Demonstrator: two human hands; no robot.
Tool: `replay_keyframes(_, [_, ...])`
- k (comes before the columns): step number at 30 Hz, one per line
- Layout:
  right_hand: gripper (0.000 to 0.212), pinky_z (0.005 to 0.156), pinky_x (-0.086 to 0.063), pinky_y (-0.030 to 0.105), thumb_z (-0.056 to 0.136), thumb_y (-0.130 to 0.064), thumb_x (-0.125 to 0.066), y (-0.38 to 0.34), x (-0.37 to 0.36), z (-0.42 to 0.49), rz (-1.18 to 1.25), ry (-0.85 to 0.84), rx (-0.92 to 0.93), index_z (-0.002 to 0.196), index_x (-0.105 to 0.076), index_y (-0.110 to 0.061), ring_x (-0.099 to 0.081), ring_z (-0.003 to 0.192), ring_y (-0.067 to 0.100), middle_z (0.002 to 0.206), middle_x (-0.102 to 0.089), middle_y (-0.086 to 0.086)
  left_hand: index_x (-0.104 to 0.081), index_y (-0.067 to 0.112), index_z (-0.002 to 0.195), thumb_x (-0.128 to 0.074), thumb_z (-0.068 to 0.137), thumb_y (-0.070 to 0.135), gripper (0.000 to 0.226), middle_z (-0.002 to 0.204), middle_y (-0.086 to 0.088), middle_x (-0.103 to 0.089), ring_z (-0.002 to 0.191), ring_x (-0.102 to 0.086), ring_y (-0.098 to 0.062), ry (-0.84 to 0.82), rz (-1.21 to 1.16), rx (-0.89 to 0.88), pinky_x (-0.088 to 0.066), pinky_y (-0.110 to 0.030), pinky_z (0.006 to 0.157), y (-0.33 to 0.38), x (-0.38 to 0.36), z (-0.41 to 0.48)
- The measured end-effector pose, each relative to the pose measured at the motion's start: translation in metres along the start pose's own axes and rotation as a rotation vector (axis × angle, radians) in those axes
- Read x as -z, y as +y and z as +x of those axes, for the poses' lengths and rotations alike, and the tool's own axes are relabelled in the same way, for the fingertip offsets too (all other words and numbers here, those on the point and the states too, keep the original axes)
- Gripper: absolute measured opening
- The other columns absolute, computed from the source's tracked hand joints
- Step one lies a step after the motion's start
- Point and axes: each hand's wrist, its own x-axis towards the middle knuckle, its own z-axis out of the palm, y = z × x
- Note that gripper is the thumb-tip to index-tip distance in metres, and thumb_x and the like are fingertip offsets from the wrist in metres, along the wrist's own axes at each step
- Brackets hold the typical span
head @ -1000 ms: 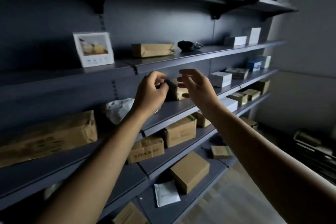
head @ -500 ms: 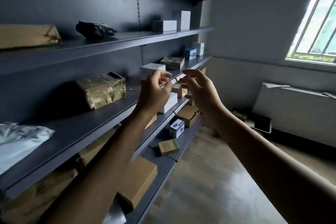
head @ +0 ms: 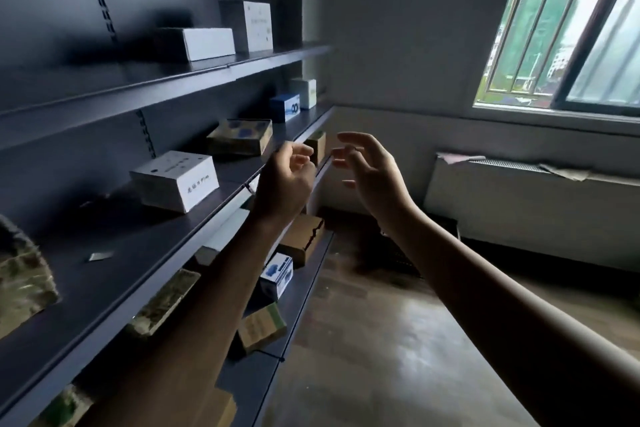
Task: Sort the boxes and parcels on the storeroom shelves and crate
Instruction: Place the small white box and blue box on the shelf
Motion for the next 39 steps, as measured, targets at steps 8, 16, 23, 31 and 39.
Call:
replay_keyframes(8, [0.027, 0.069, -0.054, 0.022, 0.097, -0.004, -0.044, 0.091, 0.056, 0.137, 0.122, 0.042, 0.071, 0.114, -0.06, -0.018, -0.066, 0.085, -0.002, 0.099, -0.069, -0.004, -0.061, 0.01, 0.108, -0.053, 0.091, 0.005, 0.02, 0.095, 0.007, -0.059, 0.092, -0.056, -0.008, 0.005, 0.025, -0.035, -0.044, -0.015, 0.074, -0.036, -0.11, 0.113])
replay_keyframes(16, [0.031, 0.081, -0.054, 0.027, 0.095, -0.001, -0.044, 0.181, 0.111, 0.306, 0.158, -0.011, 0.086, 0.116, -0.059, -0.017, -0.067, 0.088, 0.0, 0.096, -0.069, -0.011, -0.059, 0.013, 0.105, -0.053, 0.09, 0.004, 0.019, 0.103, 0.002, -0.061, 0.097, -0.057, -0.013, 0.187, 0.06, 0.002, -0.047, -0.022, 0.082, -0.065, -0.24, 0.241])
replay_keyframes(23, [0.034, 0.084, -0.054, 0.029, 0.093, 0.002, -0.046, 0.252, 0.127, 0.422, 0.135, -0.06, 0.058, 0.114, -0.06, -0.021, -0.067, 0.089, 0.002, 0.104, -0.07, -0.002, -0.058, 0.012, 0.105, -0.054, 0.089, 0.002, 0.019, 0.101, 0.001, -0.061, 0.095, -0.057, -0.014, 0.237, 0.055, 0.121, -0.05, -0.03, 0.084, -0.114, -0.309, 0.331])
replay_keyframes(31, [0.032, 0.085, -0.054, 0.034, 0.093, -0.001, -0.048, 0.329, 0.09, 0.567, 0.074, -0.134, 0.075, 0.117, -0.06, -0.018, -0.066, 0.099, 0.014, 0.109, -0.069, 0.003, -0.059, 0.011, 0.111, -0.052, 0.09, 0.001, 0.025, 0.106, -0.003, -0.063, 0.099, -0.062, -0.019, 0.314, -0.038, 0.151, -0.053, -0.044, 0.091, -0.2, -0.354, 0.468])
replay_keyframes(39, [0.03, 0.093, -0.053, 0.044, 0.091, 0.001, -0.049, 0.408, 0.034, 0.727, -0.079, -0.205, 0.007, 0.113, -0.063, -0.014, -0.066, 0.102, 0.017, 0.108, -0.069, -0.001, -0.059, 0.01, 0.113, -0.051, 0.09, 0.0, 0.027, 0.106, -0.002, -0.063, 0.098, -0.06, -0.017, 0.365, -0.082, 0.245, -0.052, -0.047, 0.092, -0.291, -0.384, 0.625])
